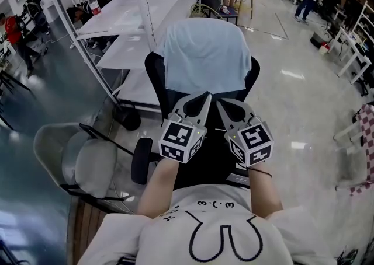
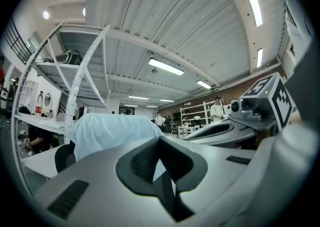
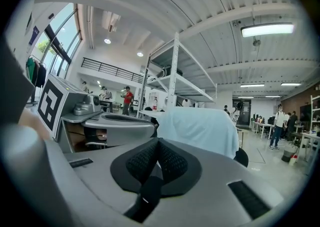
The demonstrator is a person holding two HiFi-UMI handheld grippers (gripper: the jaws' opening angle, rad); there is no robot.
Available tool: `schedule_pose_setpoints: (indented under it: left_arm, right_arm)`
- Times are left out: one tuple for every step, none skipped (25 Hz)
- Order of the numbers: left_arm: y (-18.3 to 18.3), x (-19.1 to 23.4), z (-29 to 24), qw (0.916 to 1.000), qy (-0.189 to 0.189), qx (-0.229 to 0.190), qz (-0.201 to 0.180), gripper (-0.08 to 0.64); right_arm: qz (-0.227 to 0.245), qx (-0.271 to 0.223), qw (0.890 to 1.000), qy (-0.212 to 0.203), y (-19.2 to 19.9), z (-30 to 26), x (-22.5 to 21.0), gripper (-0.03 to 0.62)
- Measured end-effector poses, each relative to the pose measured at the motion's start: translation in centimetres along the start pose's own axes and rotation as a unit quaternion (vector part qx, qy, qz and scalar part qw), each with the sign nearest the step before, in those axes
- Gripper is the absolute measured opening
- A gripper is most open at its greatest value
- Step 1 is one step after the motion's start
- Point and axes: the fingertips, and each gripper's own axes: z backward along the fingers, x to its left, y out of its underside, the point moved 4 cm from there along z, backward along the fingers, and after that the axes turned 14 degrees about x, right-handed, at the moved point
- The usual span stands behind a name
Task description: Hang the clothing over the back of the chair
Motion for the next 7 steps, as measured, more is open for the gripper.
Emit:
schedule_pose_setpoints:
  left_arm:
    - [-0.06, -0.02, 0.04, 1.0000, 0.001, -0.001, 0.000, 0.000]
    - [-0.09, -0.02, 0.06, 1.0000, 0.001, -0.002, 0.000, 0.002]
    - [-0.08, 0.01, 0.06, 1.0000, 0.002, -0.002, 0.000, 0.000]
    - [-0.04, 0.04, 0.06, 1.0000, 0.002, -0.003, 0.000, 0.000]
    - [0.00, 0.07, 0.07, 1.0000, 0.002, -0.003, -0.001, 0.001]
    - [0.04, 0.10, 0.08, 1.0000, 0.002, -0.003, -0.001, 0.000]
    - [0.09, 0.13, 0.09, 1.0000, 0.003, -0.003, -0.002, 0.000]
  right_arm:
    - [0.000, -0.001, 1.000, -0.001, -0.03, 0.04, 0.02, 0.009]
    - [0.001, -0.002, 1.000, -0.002, -0.05, 0.03, 0.06, 0.009]
    - [0.001, -0.004, 1.000, -0.004, -0.05, -0.01, 0.12, 0.009]
    - [0.001, -0.005, 1.000, -0.006, -0.06, -0.08, 0.17, 0.009]
    - [0.001, -0.005, 1.000, -0.006, -0.06, -0.14, 0.22, 0.009]
    - [0.001, -0.005, 1.000, -0.006, -0.07, -0.21, 0.26, 0.009]
    - [0.002, -0.005, 1.000, -0.006, -0.08, -0.27, 0.29, 0.009]
